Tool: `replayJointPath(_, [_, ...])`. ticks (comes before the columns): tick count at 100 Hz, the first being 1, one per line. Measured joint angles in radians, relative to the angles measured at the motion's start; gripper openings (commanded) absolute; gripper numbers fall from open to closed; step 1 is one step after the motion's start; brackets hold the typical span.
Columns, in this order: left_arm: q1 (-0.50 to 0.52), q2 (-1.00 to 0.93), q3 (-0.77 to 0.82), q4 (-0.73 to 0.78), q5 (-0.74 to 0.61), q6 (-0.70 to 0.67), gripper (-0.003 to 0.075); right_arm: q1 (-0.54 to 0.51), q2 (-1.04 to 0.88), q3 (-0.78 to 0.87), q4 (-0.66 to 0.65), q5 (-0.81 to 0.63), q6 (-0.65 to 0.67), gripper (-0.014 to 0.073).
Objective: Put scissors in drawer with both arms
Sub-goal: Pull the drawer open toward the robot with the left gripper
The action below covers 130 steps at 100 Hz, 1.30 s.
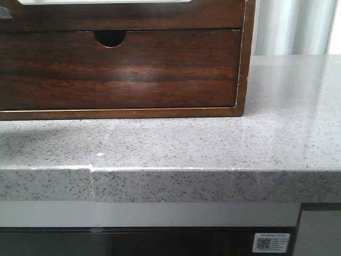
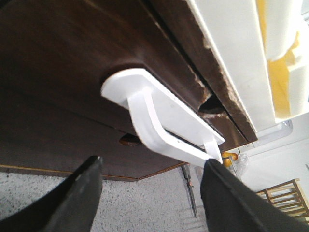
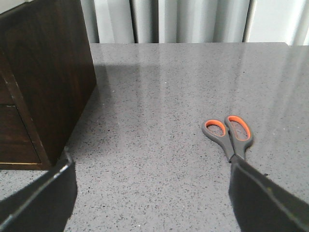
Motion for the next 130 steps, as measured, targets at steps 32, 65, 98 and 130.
replayJointPath(32, [0.000, 0.131, -0.104, -0.002, 0.067, 0.007, 0.0407, 0.000, 0.000, 0.000, 0.000, 0.000, 0.000, 0.0579])
replayJointPath(65, [0.000, 0.219, -0.128, -0.002, 0.128, 0.007, 0.0405, 0.000, 0.000, 0.000, 0.000, 0.000, 0.000, 0.0579])
replayJointPath(98, [0.000, 0.222, -0.148, 0.001, 0.126, 0.007, 0.0285, 0.000, 0.000, 0.000, 0.000, 0.000, 0.000, 0.0579])
replayJointPath(130, [-0.002, 0.225, -0.150, 0.001, 0.148, -0.028, 0.0094, 0.000, 0.000, 0.000, 0.000, 0.000, 0.000, 0.0579])
